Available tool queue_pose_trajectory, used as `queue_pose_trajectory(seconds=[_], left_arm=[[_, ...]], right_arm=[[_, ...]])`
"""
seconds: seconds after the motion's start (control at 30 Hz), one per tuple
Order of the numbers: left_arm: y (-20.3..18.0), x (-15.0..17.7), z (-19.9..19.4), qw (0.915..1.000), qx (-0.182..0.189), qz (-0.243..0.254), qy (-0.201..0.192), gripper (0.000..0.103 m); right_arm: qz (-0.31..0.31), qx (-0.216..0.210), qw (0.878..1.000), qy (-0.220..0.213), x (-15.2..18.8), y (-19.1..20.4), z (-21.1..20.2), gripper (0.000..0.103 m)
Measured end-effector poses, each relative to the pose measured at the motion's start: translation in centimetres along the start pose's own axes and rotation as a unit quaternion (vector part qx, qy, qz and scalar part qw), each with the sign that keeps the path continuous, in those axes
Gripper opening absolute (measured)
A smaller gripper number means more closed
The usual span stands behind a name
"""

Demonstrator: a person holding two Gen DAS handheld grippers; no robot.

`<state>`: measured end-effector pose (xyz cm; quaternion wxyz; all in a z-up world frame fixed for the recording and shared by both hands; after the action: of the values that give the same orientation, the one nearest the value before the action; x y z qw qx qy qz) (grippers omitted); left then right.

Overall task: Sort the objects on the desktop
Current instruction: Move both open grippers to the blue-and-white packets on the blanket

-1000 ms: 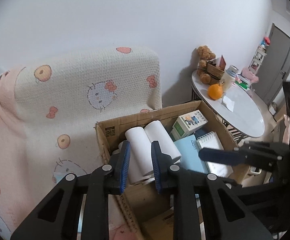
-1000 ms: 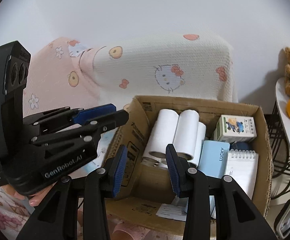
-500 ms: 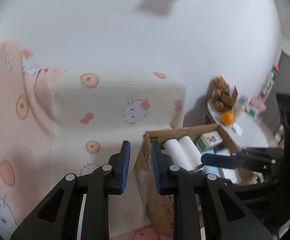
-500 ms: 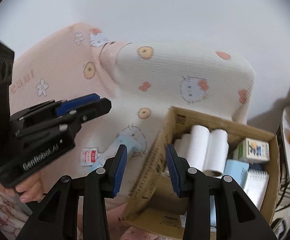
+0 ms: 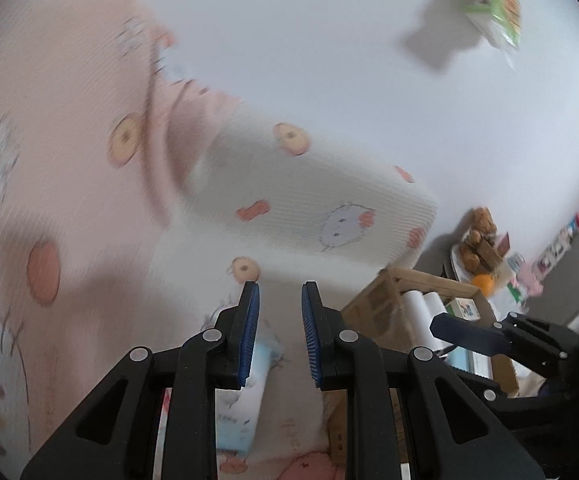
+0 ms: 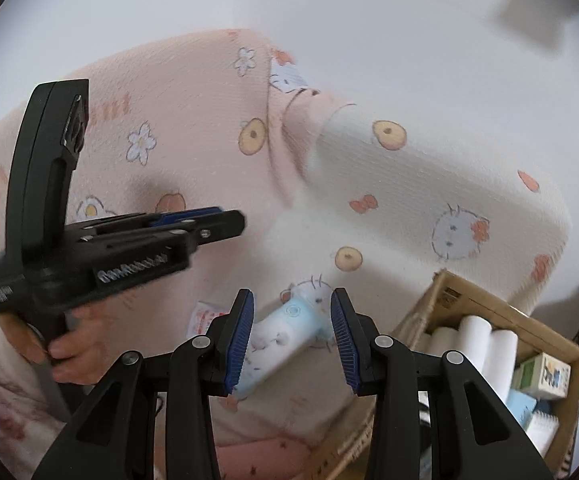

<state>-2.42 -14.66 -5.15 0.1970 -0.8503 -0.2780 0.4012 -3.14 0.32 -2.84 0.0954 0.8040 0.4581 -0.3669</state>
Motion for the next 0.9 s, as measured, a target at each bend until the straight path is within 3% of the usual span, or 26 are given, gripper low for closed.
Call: queue_pose_trajectory(seconds=[0.17, 0.3, 0.37, 0.53, 0.63, 0.8, 0.9], left_arm=[[3.9, 1.0, -0.8, 0.9994, -0.033, -0.011, -0.006, 0.024], [5.8, 1.8, -1.1, 0.9991, -0.042, 0.001, -0.003, 0.024], [6.5, 2.4, -0.9, 0.999, -0.043, 0.01, 0.006, 0.024], [8.4, 4.2, 0.6, 0.9987, -0.04, 0.014, 0.027, 0.033], [9.2, 5.2, 1.4, 0.9984, -0.045, 0.018, 0.03, 0.037], [10.3, 6.4, 2.7, 0.998, -0.044, 0.019, 0.041, 0.042], [10.9, 7.4, 3.8, 0.9968, -0.047, 0.02, 0.062, 0.042]], right_arm=[[0.0, -0.039, 0.999, -0.005, 0.8, 0.9, 2.1, 0.036], [0.014, -0.054, 0.997, -0.061, 1.5, 1.0, 2.1, 0.036], [0.02, -0.057, 0.996, -0.068, 1.8, 1.2, 2.4, 0.036], [0.02, -0.101, 0.992, -0.069, 1.5, 2.0, 3.4, 0.036], [0.029, -0.087, 0.992, -0.086, 0.8, 2.1, 3.8, 0.036], [0.07, -0.093, 0.992, -0.052, 0.3, 2.6, 6.9, 0.036], [0.103, -0.093, 0.99, -0.004, 0.9, 2.7, 10.1, 0.036]])
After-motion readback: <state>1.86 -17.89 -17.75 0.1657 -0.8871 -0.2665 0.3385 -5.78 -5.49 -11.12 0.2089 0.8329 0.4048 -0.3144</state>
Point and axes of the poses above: each gripper's, at about its wrist camera, not at the fingertips, and z roughly the way its jaws point, y to its left, x to its underside, the point moved 3 cm from there along z, roughly the way its jaws point, and after that the axes turned 15 degrees about -z, right-handed, at the moved point
